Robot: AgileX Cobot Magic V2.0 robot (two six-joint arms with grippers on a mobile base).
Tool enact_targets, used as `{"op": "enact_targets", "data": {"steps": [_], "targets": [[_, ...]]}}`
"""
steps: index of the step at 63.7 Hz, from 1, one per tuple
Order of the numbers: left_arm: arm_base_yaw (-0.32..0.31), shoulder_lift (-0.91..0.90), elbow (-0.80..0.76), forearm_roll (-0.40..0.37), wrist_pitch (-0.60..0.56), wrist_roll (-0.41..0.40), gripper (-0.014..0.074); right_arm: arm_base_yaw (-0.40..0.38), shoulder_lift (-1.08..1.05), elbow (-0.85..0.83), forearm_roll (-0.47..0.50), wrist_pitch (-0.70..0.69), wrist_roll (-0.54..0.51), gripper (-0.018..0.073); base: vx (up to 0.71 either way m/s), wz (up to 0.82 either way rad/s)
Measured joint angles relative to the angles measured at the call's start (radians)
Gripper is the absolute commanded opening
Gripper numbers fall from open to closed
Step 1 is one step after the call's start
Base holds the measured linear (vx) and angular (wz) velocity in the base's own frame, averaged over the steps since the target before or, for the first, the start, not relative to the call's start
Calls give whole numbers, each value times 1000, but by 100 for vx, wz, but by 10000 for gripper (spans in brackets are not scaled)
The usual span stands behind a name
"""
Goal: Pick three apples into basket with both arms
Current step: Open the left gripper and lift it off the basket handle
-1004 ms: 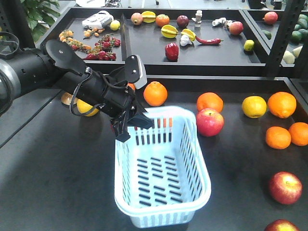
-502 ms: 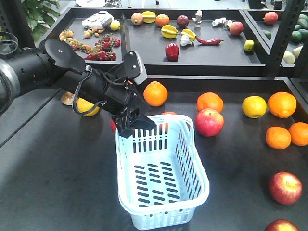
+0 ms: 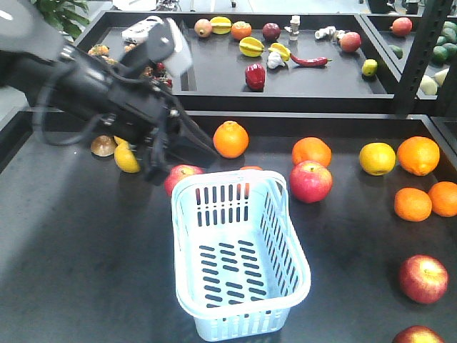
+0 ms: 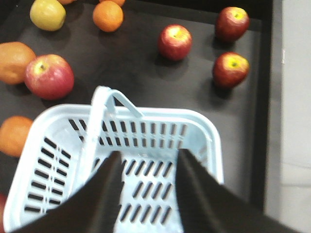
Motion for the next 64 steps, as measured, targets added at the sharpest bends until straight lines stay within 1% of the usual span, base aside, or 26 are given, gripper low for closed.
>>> {"op": "enact_targets", "data": {"steps": [3, 10, 21, 32, 39, 45, 54, 59, 64], "targets": [[0, -34, 0, 29, 22, -35, -10, 0, 0, 0, 0, 0, 0, -4, 0, 0], [0, -120, 0, 82, 63, -122, -8, 0, 0, 0, 0, 0, 0, -4, 0, 0], [0, -252, 0, 132, 77, -253, -8, 0, 0, 0, 0, 0, 0, -4, 0, 0], [0, -375, 0, 143, 84, -329, -8, 0, 0, 0, 0, 0, 0, -4, 0, 0], [0, -450, 21, 143, 84, -341, -8, 0, 0, 0, 0, 0, 0, -4, 0, 0], [0, -515, 91, 143, 84, -344, -8, 0, 0, 0, 0, 0, 0, -4, 0, 0], [0, -616, 271, 143, 76, -345, -8, 0, 0, 0, 0, 0, 0, -4, 0, 0], [0, -676, 391, 143, 45, -351, -8, 0, 0, 0, 0, 0, 0, -4, 0, 0], [0, -748, 501, 144, -8, -375, -8, 0, 0, 0, 0, 0, 0, -4, 0, 0]]}}
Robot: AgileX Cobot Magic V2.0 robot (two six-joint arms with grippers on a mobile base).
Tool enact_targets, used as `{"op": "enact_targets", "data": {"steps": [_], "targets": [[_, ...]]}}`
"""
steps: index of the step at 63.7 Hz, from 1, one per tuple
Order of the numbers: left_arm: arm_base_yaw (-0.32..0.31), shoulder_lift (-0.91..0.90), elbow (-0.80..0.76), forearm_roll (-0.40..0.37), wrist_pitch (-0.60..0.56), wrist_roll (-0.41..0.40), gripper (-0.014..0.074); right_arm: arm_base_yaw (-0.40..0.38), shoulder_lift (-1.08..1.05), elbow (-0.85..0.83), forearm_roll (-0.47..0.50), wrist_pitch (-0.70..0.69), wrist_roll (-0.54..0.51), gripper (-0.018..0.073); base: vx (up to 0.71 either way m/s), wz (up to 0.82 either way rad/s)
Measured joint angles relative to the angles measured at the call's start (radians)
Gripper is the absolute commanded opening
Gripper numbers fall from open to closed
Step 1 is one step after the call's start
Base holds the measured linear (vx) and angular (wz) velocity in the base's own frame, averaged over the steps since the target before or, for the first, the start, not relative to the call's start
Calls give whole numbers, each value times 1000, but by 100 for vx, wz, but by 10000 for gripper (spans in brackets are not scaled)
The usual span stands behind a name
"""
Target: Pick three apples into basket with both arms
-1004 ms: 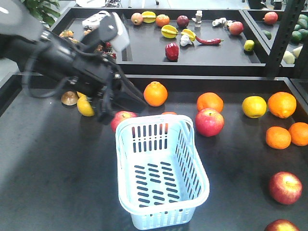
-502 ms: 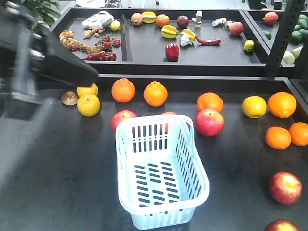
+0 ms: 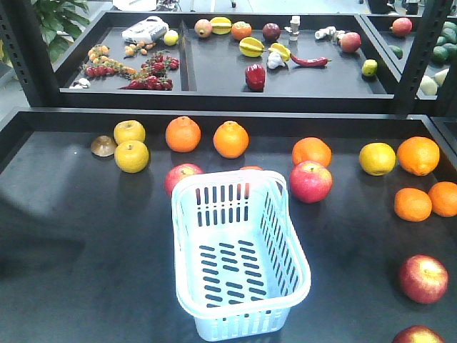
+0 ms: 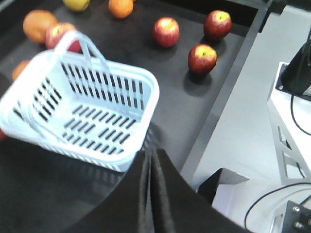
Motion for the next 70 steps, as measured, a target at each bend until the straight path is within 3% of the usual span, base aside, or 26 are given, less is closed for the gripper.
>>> {"op": "enact_targets", "data": {"steps": [24, 44, 58, 70], "targets": [[0, -346, 476, 0, -285, -141, -8, 0, 0, 0, 0, 0, 0, -4, 0, 0], [0, -452, 538, 6, -465, -171, -8, 0, 0, 0, 0, 0, 0, -4, 0, 0], [0, -452, 578, 143, -486, -189, -8, 0, 0, 0, 0, 0, 0, -4, 0, 0], [0, -452, 664, 169, -520, -293, -8, 0, 0, 0, 0, 0, 0, -4, 0, 0]]}}
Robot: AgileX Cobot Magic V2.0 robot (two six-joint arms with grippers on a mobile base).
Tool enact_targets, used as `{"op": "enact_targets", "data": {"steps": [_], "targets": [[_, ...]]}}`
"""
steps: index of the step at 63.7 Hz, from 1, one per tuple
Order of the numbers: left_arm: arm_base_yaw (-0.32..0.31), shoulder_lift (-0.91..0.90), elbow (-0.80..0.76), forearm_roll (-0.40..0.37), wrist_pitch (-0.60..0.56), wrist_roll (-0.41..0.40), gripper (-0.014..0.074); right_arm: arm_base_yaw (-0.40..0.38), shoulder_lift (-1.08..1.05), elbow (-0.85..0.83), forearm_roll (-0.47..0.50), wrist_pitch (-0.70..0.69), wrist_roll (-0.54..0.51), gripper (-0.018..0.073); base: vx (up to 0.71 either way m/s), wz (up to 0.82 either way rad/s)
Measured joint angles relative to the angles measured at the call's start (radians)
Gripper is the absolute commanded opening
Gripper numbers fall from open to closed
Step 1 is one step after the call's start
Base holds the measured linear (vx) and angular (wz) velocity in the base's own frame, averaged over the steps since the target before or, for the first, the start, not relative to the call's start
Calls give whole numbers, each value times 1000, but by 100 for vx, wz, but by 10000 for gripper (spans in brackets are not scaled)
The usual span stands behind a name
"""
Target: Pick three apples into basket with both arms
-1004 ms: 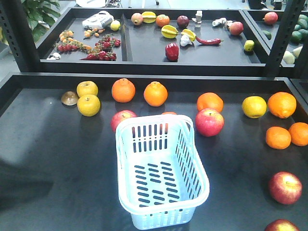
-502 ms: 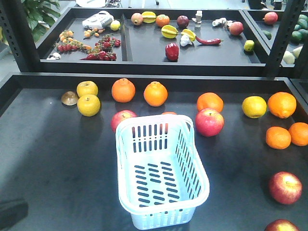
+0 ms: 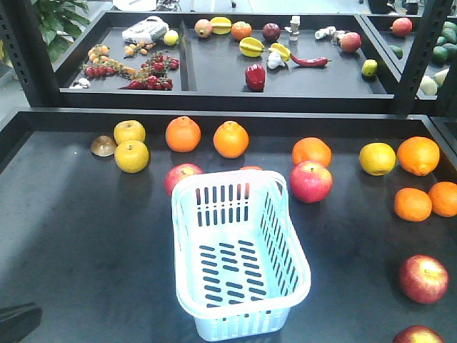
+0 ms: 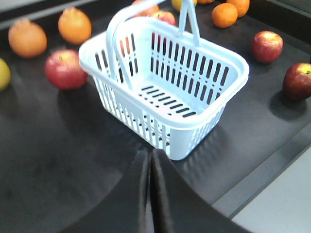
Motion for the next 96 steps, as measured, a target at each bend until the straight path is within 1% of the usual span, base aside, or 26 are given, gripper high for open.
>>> {"op": "enact_targets", "data": {"steps": [5, 18, 23, 32, 51, 57, 63, 74, 82, 88, 91, 96], "targets": [[0, 0, 13, 1, -29, -27, -8, 0, 0, 0, 0, 0, 0, -4, 0, 0], [0, 0, 14, -1, -123, -41, -8, 0, 0, 0, 0, 0, 0, -4, 0, 0], [0, 0, 14, -1, -142, -42, -8, 0, 0, 0, 0, 0, 0, -4, 0, 0], [0, 0, 14, -1, -159, -43, -8, 0, 0, 0, 0, 0, 0, -4, 0, 0], [0, 0, 14, -1, -159, -43, -8, 0, 0, 0, 0, 0, 0, -4, 0, 0], [0, 0, 33, -3, -160, -46, -8, 0, 0, 0, 0, 0, 0, -4, 0, 0], [0, -8, 74, -3, -161, -69, -8, 0, 0, 0, 0, 0, 0, -4, 0, 0], [0, -43, 94, -5, -226, -81, -8, 0, 0, 0, 0, 0, 0, -4, 0, 0], [0, -47, 94, -5, -223, -84, -8, 0, 0, 0, 2, 0, 4, -4, 0, 0], [0, -47, 94, -5, -219, -84, -8, 0, 0, 0, 33, -2, 12, -4, 0, 0], [0, -47, 94, -5, -219, -84, -8, 0, 0, 0, 75, -10, 24, -4, 0, 0], [0, -47, 94, -5, -219, -84, -8, 0, 0, 0, 198, -41, 79, -4, 0, 0]]}}
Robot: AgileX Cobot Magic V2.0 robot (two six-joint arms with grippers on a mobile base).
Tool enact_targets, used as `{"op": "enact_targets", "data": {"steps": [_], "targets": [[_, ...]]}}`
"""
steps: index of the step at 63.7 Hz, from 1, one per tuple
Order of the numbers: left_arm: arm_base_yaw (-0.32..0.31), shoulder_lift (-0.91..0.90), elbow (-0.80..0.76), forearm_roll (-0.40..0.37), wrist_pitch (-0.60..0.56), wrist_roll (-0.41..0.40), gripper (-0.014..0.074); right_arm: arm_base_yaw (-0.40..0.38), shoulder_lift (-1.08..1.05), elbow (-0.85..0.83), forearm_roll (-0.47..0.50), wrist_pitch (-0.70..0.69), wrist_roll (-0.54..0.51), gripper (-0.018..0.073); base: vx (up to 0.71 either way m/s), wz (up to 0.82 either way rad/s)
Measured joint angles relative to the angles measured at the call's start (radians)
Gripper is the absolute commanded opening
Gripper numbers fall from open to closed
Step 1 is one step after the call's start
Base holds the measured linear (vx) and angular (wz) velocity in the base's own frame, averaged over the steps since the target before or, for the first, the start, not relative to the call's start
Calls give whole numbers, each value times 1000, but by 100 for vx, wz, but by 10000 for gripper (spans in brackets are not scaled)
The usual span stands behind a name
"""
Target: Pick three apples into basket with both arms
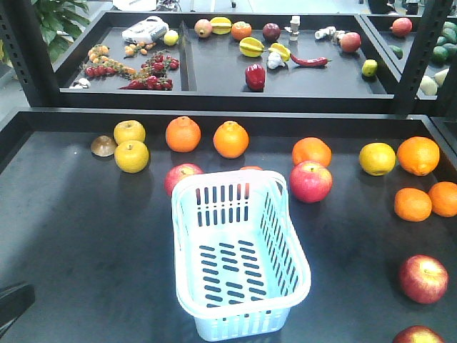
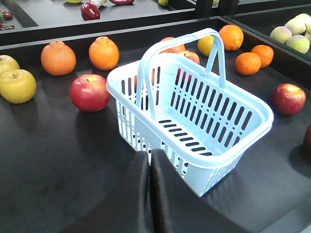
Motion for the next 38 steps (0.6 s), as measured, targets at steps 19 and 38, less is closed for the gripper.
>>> {"op": "enact_targets", "data": {"steps": [19, 38], "targets": [[0, 0, 0, 0, 0, -1, -8, 0, 0, 0, 454, -57, 149, -4, 0, 0], [0, -1, 0, 0, 0, -1, -7, 0, 0, -185, 451, 14, -20, -4, 0, 0]]}}
